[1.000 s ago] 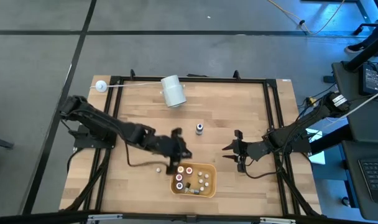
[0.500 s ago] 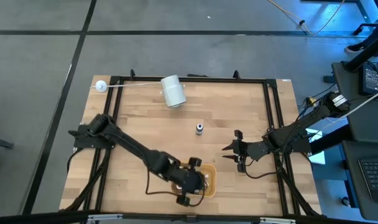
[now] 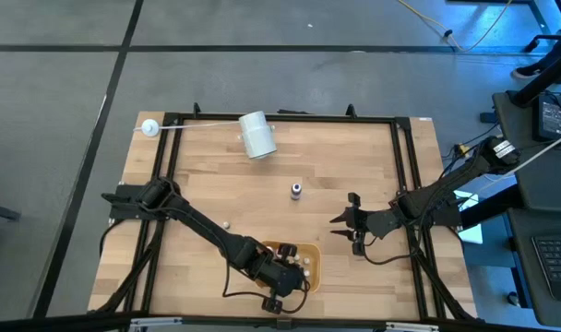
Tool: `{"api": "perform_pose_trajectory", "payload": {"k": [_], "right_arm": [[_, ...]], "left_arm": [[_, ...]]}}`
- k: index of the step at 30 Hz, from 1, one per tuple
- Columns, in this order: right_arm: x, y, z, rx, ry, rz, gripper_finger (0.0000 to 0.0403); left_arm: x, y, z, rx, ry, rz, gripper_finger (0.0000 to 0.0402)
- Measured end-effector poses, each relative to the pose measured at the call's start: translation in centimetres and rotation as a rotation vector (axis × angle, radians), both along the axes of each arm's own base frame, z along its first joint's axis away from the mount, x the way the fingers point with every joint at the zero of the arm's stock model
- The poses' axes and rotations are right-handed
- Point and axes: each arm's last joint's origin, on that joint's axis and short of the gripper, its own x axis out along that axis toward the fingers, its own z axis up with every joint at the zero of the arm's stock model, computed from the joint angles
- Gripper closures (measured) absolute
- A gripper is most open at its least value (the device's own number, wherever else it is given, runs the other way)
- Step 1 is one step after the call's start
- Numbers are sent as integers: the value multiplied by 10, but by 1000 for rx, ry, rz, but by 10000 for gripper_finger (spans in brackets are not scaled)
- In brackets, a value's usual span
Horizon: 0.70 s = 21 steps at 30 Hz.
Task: Pick & Place food coloring
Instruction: Put the small blue food coloring bottle into the yellow bin
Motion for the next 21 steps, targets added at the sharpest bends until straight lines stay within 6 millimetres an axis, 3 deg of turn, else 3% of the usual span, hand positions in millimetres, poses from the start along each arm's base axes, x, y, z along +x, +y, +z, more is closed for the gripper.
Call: {"api": "perform_pose_trajectory", "payload": {"k": [6,15,21], "right_arm": [[0,0,0,0,0,0,258],[0,0,0,0,0,0,258],[0,0,0,0,0,0,258]], "left_arm": [[0,-1,-2,-7,5,14,321],[6,-2,-30,60,49,39,321],[6,-3,-34,65,58,39,322]]}}
